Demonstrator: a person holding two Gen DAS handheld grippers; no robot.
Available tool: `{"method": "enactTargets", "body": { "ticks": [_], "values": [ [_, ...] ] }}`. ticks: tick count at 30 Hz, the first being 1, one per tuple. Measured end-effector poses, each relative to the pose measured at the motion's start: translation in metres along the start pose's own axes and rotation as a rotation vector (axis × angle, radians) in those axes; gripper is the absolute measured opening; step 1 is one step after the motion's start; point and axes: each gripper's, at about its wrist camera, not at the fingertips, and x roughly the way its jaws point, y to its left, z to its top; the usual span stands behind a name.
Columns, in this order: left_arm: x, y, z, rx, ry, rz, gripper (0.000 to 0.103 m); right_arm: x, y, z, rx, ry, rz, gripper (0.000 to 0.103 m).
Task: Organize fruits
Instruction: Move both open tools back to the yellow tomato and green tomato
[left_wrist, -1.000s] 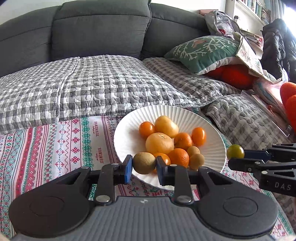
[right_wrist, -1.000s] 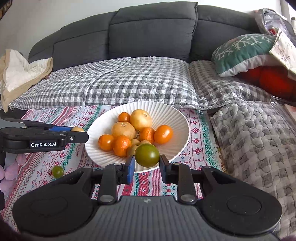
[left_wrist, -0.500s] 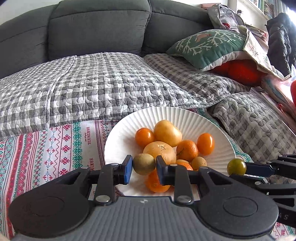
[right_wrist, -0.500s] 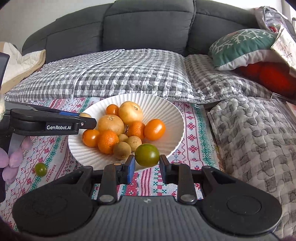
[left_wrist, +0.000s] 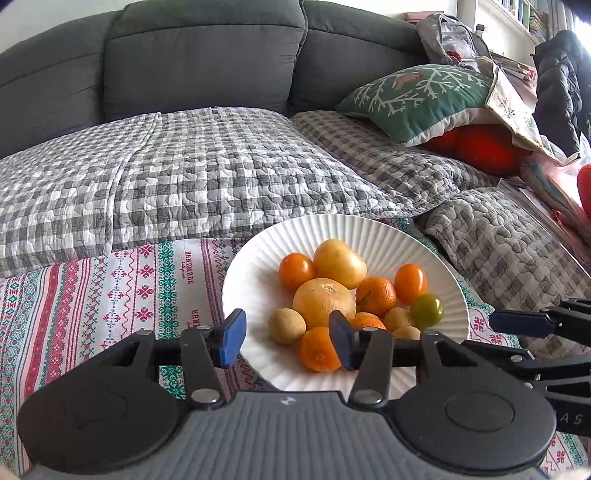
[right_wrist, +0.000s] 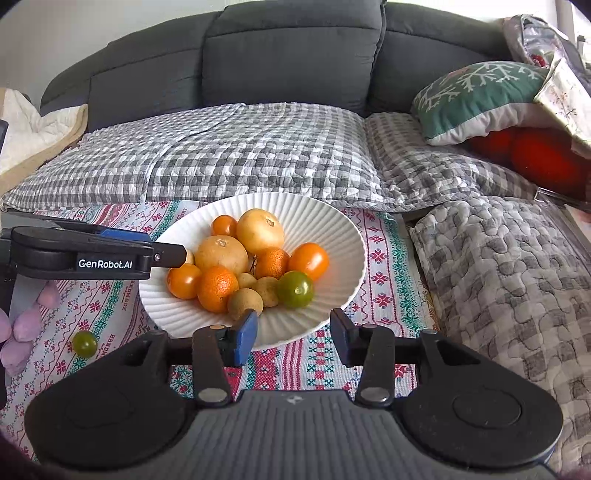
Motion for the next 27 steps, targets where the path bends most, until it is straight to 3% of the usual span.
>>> {"method": "enactTargets", "body": {
  "ticks": [7,20,27],
  "values": [
    [-0.027,-0.002,-0.004,0.03,-0.034,0.026,0.077,-0.017,0.006,0.001,0.008,-0.014,0.007,0.064],
    [-0.068,0.001,-0.034,0.085,0.028,0.036,0.096,-0.05,0.027,-0.008,0.029,-0.018,0.018,0.086],
    [-0.085,0.01,-0.059,0.068,0.069,0.045,0.097,-0.057,0.042,-0.017,0.007,-0.007,0.039,0.092]
  ]
}}
